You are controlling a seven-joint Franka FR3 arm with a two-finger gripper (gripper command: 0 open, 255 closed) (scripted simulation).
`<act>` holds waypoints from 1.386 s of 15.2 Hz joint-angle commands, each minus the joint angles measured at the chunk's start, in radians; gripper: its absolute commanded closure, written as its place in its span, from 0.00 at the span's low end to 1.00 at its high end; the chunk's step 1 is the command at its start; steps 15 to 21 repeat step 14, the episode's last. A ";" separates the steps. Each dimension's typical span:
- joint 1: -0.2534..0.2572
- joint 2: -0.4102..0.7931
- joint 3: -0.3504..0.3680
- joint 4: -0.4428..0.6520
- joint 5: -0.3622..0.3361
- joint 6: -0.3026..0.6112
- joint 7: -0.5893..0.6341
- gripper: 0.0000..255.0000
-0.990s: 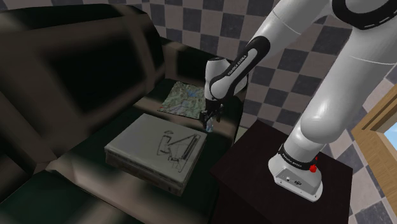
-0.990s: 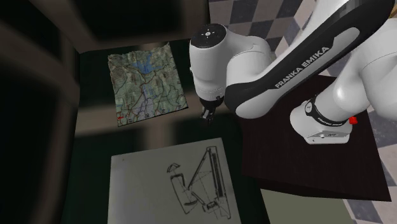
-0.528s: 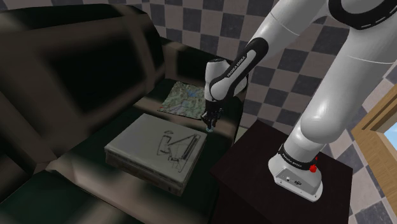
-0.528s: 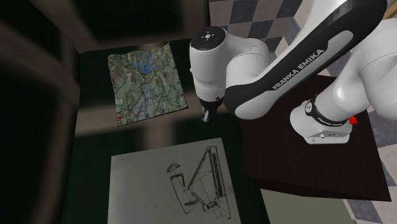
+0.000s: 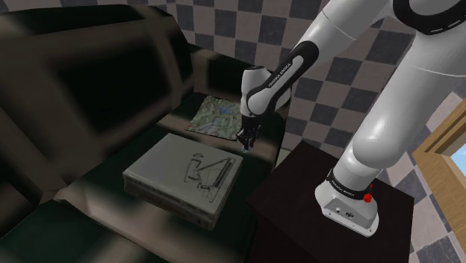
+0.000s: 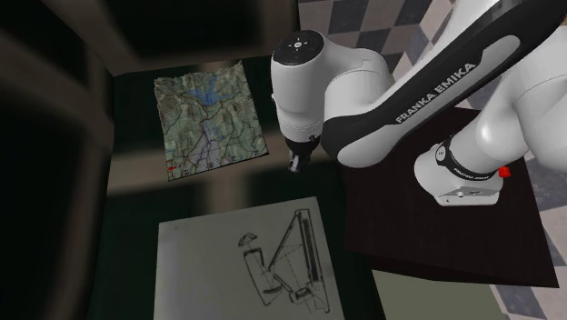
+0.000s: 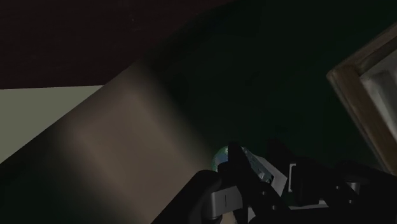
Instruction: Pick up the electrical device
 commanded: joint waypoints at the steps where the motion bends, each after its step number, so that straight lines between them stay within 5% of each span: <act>1: 0.001 -0.026 0.000 0.004 0.003 -0.031 0.000 1.00; 12: 0.002 -0.177 -0.004 0.034 0.013 -0.211 -0.003 1.00; 21: 0.002 -0.179 -0.004 0.035 0.013 -0.213 -0.003 1.00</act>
